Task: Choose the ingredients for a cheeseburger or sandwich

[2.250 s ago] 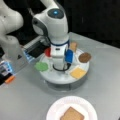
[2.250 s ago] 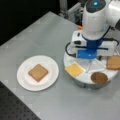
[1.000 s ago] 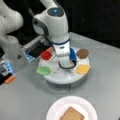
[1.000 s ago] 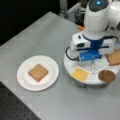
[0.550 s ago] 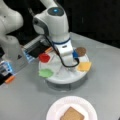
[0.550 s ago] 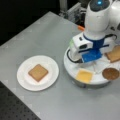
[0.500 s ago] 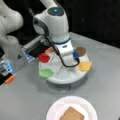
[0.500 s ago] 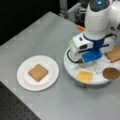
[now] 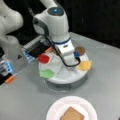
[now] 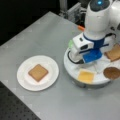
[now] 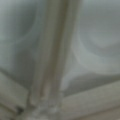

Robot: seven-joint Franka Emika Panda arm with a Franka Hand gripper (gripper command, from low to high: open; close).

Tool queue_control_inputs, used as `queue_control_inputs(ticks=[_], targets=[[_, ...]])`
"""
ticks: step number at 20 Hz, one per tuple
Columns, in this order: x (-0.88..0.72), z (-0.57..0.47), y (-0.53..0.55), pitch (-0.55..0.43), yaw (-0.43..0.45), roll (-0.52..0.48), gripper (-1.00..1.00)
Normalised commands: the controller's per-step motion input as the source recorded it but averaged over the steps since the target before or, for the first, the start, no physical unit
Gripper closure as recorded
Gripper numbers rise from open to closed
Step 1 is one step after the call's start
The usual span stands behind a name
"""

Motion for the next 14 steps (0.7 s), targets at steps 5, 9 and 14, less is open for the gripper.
queue_control_inputs(ticks=[5,9,14], targets=[[-0.21,-0.06,0.07,-0.226,0.268,-0.014,-1.0],[-0.24,-0.04,0.06,-0.229,0.241,-0.022,-1.0],[-0.26,-0.04,0.03,-0.213,0.293,-0.013,-1.0]])
